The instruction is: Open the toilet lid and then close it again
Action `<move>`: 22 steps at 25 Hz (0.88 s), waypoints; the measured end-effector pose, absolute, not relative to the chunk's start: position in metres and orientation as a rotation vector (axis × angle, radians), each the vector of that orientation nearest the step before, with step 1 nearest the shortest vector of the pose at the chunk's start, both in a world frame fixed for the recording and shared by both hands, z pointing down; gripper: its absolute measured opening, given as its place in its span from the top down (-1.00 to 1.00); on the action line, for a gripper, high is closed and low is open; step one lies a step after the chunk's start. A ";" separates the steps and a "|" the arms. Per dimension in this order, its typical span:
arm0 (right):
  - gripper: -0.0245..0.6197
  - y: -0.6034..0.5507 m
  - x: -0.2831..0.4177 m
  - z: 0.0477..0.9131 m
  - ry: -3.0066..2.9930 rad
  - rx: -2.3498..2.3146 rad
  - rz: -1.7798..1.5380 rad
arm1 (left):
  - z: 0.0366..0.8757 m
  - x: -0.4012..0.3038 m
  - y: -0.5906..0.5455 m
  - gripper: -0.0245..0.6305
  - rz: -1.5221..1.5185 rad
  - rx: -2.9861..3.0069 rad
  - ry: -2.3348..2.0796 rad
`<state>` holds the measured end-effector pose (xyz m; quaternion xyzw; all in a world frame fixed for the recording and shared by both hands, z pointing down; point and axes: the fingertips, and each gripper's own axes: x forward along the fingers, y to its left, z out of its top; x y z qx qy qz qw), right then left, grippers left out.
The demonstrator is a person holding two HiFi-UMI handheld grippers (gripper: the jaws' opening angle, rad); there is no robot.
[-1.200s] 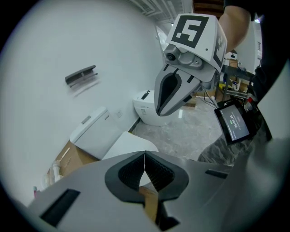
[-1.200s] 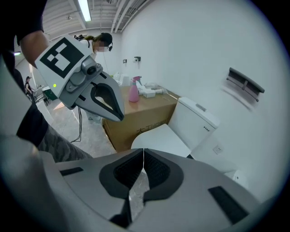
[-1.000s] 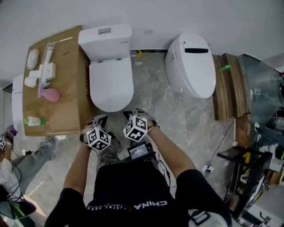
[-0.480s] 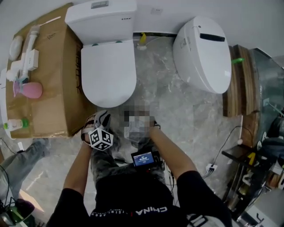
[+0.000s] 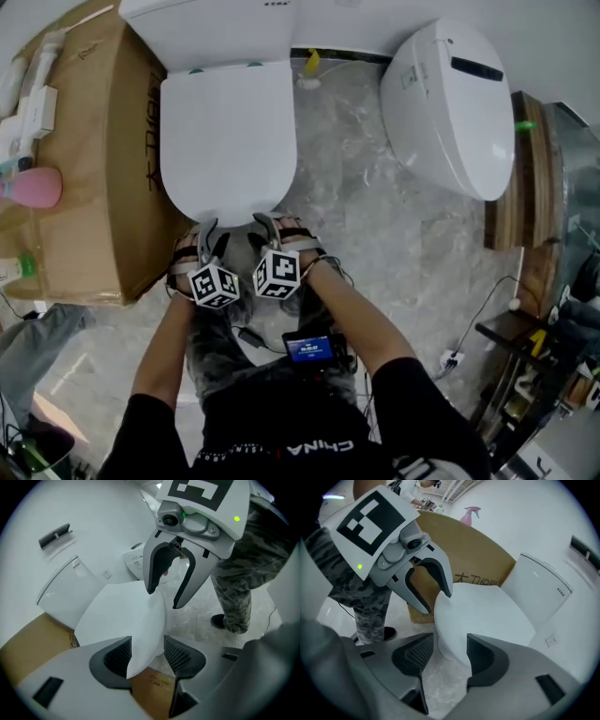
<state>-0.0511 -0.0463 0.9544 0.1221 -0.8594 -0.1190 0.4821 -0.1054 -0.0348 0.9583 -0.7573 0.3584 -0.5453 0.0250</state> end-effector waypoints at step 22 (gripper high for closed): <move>0.22 -0.066 -0.061 0.965 -2.061 0.342 -0.451 | 0.966 -0.110 -0.049 0.24 -1.661 -2.313 1.154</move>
